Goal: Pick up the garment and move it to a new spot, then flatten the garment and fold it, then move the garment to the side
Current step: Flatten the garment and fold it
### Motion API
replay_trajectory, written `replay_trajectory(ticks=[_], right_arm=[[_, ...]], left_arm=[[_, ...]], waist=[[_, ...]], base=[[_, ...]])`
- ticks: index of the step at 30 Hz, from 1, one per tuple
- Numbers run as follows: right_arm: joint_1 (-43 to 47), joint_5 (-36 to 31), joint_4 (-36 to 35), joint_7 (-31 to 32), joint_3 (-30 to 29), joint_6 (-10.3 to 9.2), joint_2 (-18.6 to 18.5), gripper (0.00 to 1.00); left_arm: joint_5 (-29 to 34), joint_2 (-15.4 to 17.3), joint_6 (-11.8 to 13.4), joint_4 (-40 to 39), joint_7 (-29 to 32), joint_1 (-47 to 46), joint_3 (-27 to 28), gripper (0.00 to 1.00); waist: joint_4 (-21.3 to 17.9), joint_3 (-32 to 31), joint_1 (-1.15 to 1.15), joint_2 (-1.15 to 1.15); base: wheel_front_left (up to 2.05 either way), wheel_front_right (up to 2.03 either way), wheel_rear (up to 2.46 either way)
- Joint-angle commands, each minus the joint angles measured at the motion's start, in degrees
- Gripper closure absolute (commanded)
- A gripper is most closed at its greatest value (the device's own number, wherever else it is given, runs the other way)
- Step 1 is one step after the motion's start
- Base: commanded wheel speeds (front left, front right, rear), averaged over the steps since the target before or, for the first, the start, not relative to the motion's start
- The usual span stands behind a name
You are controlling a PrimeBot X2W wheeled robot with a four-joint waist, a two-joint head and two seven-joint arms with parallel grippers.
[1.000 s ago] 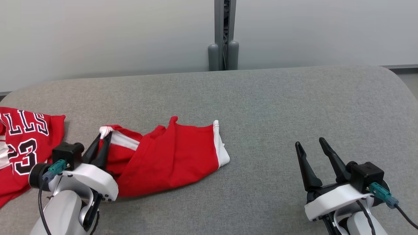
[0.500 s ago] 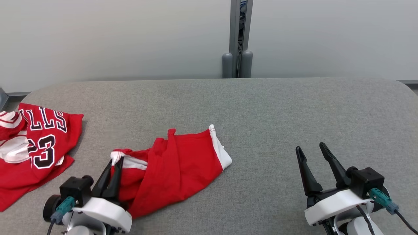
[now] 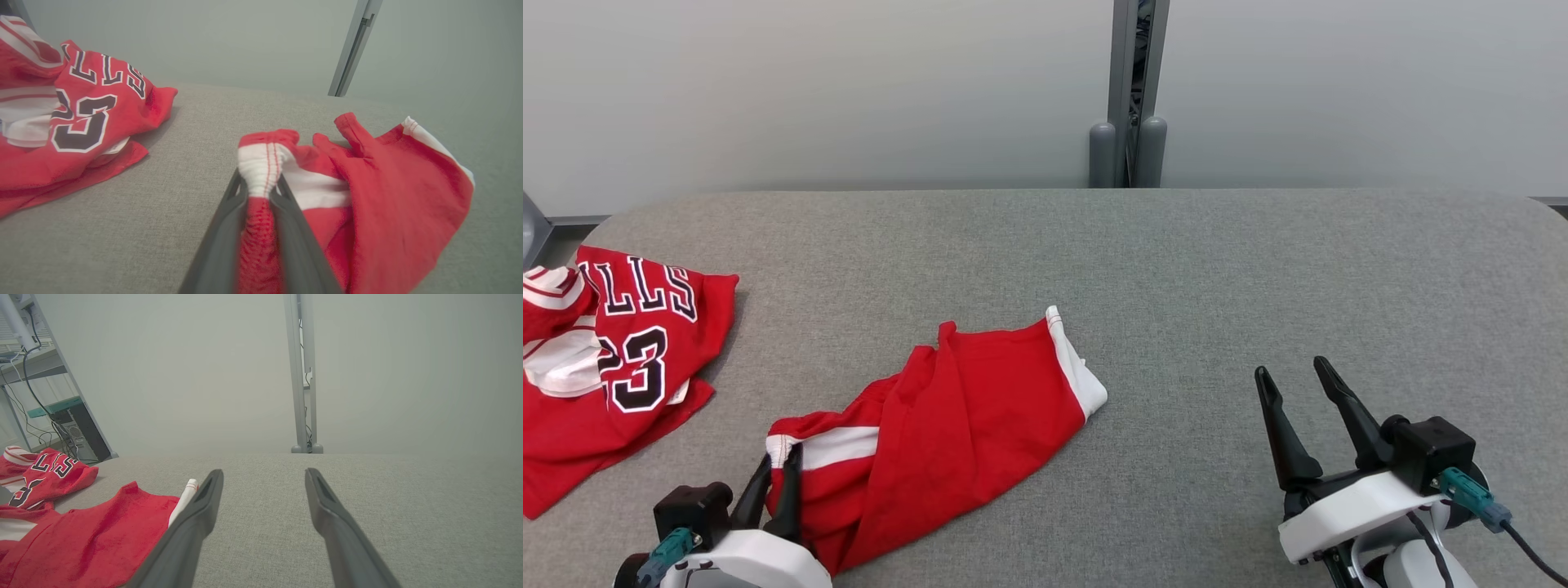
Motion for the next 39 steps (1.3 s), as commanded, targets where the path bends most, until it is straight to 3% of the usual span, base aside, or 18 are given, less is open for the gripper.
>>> replay_trajectory(ticks=[1, 13, 26, 33, 39], right_arm=[[-0.39, 0.17, 0.05, -0.28, -0.16, 0.00, -0.29, 0.00], [0.01, -0.06, 0.31, -0.22, -0.74, 0.00, -0.62, 0.00], [0.50, -0.31, 0.86, 1.05, -1.66, 0.00, -1.12, 0.00], [-2.60, 0.75, 2.72, 3.60, 2.69, 0.00, -1.50, 0.00], [-8.42, 3.23, 9.05, 6.84, 8.27, 0.00, -1.59, 0.00]], left_arm=[[0.24, -0.22, -0.30, -0.31, -0.16, -0.89, 0.99, 0.00], [8.08, -3.65, 0.66, -14.69, -0.16, 3.02, 10.00, 0.00], [13.46, -6.72, -0.75, -23.04, -0.16, 6.07, 12.24, 0.00], [14.26, -7.48, -1.41, -23.68, -0.16, 6.26, 12.10, 0.00], [14.63, -7.87, -1.92, -23.85, -0.16, 5.55, 10.97, 0.00]], waist=[[-0.10, 0.03, 0.00, 0.00], [0.32, -0.99, 0.00, 0.00], [1.52, -2.04, 0.00, 0.00], [3.57, -1.92, 0.00, 0.00], [6.13, -1.15, 0.00, 0.00]], base=[[0.00, 0.00, 0.00], [0.00, 0.00, 0.00], [0.00, 0.00, 0.00], [0.00, 0.00, 0.00], [0.00, 0.00, 0.00]])
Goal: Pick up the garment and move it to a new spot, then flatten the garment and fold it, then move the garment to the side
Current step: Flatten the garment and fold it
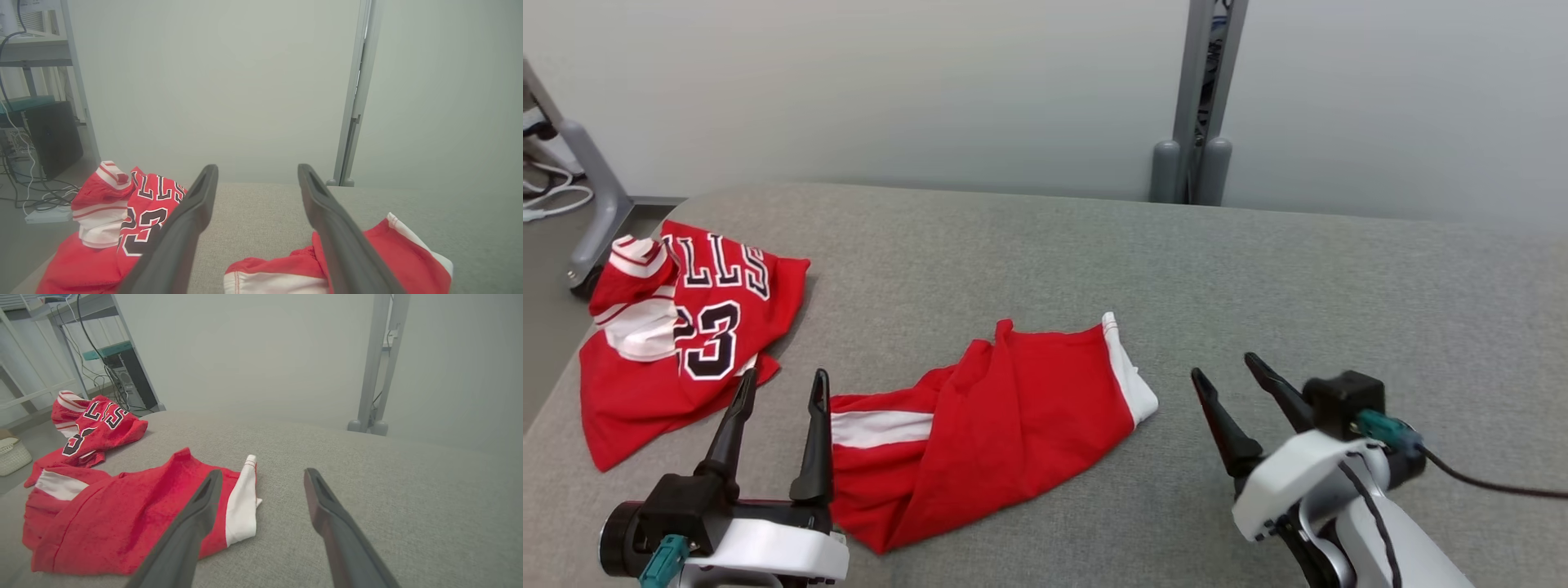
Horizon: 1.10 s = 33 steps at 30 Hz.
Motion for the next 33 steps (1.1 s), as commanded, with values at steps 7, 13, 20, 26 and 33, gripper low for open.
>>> replay_trajectory(ticks=[7, 13, 20, 26, 33], right_arm=[[-11.35, 5.75, 10.99, 1.02, 8.44, 0.00, 0.45, 0.00], [-18.08, 10.75, 19.48, 0.92, 13.52, 0.00, 1.08, 0.00], [-23.20, 16.99, 26.57, 0.81, 18.93, 0.00, 1.26, 0.00], [-25.76, 21.03, 29.59, -0.01, 22.04, 0.00, 1.24, 0.00], [-28.19, 25.55, 33.16, 0.07, 25.83, 0.00, 1.24, 0.00]], left_arm=[[-0.16, -0.11, -0.64, 0.19, -0.15, -2.68, -1.64, 0.00], [-1.11, -0.16, -0.64, 0.77, -0.15, -4.23, -4.03, 0.00], [-2.84, -0.16, 0.29, 1.42, -0.15, -5.49, -7.26, 0.00], [-3.74, -0.16, 0.94, 1.62, -0.15, -6.22, -9.45, 0.00], [-4.44, -0.17, 1.49, 1.72, -0.15, -7.11, -11.37, 0.00]], waist=[[4.74, 2.90, 0.00, 0.00], [8.68, 4.26, 0.00, 0.00], [12.83, 5.23, 0.00, 0.00], [15.20, 5.87, 0.00, 0.00], [17.35, 6.76, 0.00, 0.00]], base=[[0.00, 0.00, 0.00], [0.00, 0.00, 0.00], [0.00, 0.00, 0.00], [0.00, 0.00, 0.00], [0.00, 0.00, 0.00]])
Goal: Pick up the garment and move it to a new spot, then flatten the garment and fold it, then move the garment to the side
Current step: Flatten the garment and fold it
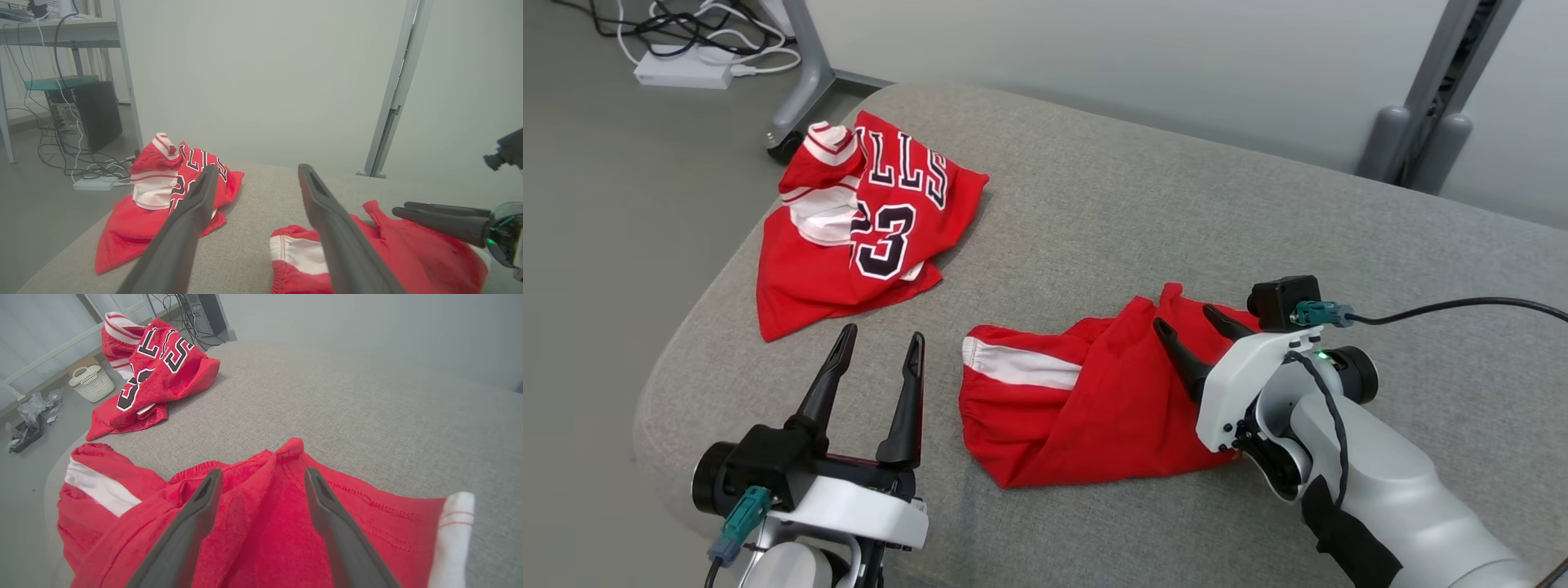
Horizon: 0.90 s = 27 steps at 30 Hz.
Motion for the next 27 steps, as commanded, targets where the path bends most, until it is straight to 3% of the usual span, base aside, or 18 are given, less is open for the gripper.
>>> replay_trajectory(ticks=[1, 10, 11, 12, 13, 27], right_arm=[[-0.83, 0.70, 0.68, 0.06, 0.43, 0.00, -0.29, 0.00], [-3.17, 3.94, 5.36, 0.46, 3.55, 0.00, -0.29, 0.00], [-3.31, 4.32, 5.74, 0.41, 3.84, 0.00, -0.29, 0.54], [-3.44, 4.48, 6.07, 0.40, 4.13, 0.00, -0.29, 0.86], [-3.59, 4.71, 6.36, 0.36, 4.52, 0.00, -0.29, 1.00], [-7.81, 4.82, 5.67, -6.38, 8.00, 0.00, -0.28, 1.00]], left_arm=[[-0.38, 0.17, 0.25, -0.01, -0.15, -1.18, -0.12, 0.00], [-1.35, 0.16, 0.80, 0.09, -0.15, -1.98, -2.17, 0.00], [-1.52, 0.16, 0.92, 0.10, -0.15, -2.12, -2.44, 0.00], [-1.71, 0.17, 0.99, 0.13, -0.15, -2.25, -2.59, 0.00], [-1.86, 0.17, 1.08, 0.18, -0.15, -2.31, -2.67, 0.00], [-1.53, 0.17, 1.34, 0.48, -0.15, -1.26, -0.87, 0.00]], waist=[[0.60, 0.44, 0.00, 0.00], [2.85, 2.19, 0.00, 0.00], [3.05, 2.34, 0.00, 0.00], [3.19, 2.47, 0.00, 0.00], [3.26, 2.59, 0.00, 0.00], [-0.74, 1.49, 0.00, 0.00]], base=[[0.00, 0.00, 0.00], [0.00, 0.00, 0.00], [0.00, 0.00, 0.00], [0.00, 0.00, 0.00], [0.00, 0.00, 0.00], [0.00, 0.00, 0.00]])
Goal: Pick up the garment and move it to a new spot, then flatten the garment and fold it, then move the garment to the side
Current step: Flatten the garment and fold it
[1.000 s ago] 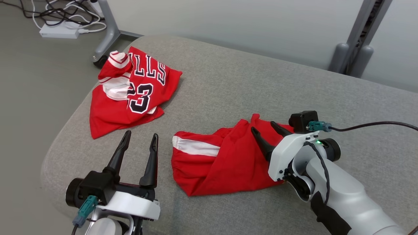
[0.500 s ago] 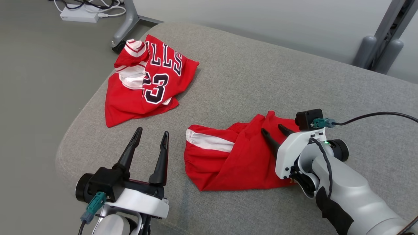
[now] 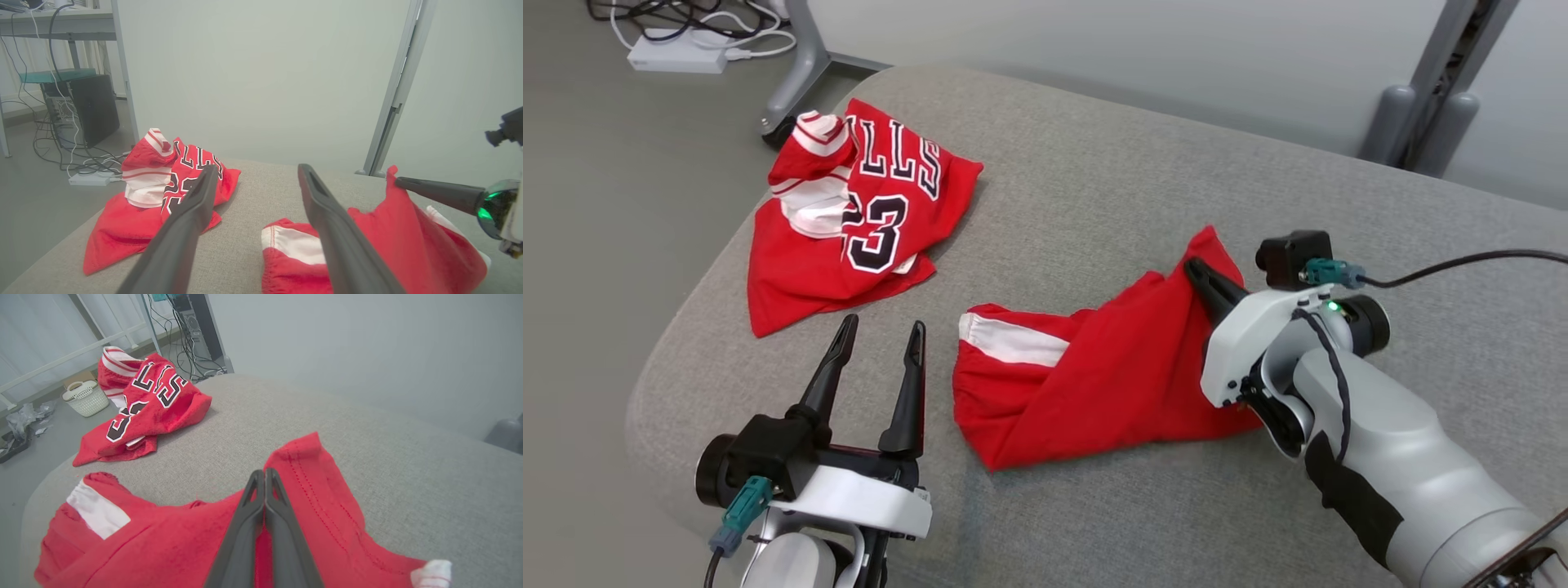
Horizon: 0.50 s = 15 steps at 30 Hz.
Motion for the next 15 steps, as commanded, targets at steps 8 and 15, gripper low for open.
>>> replay_trajectory(ticks=[8, 15], right_arm=[[0.28, -4.57, -8.02, -1.12, -3.73, 0.00, -2.20, 1.00], [8.76, -10.27, -20.13, -1.12, -9.95, 0.00, -5.74, 1.00]], left_arm=[[0.68, 0.19, -0.24, 0.15, -0.15, 1.26, 1.12, 0.00], [1.29, 0.18, -0.19, 0.21, -0.15, 2.51, 2.45, 0.00]], waist=[[-4.20, -1.76, 0.00, 0.00], [-7.15, -3.20, 0.00, 0.00]], base=[[0.00, 0.00, 0.00], [0.00, 0.00, 0.00]])
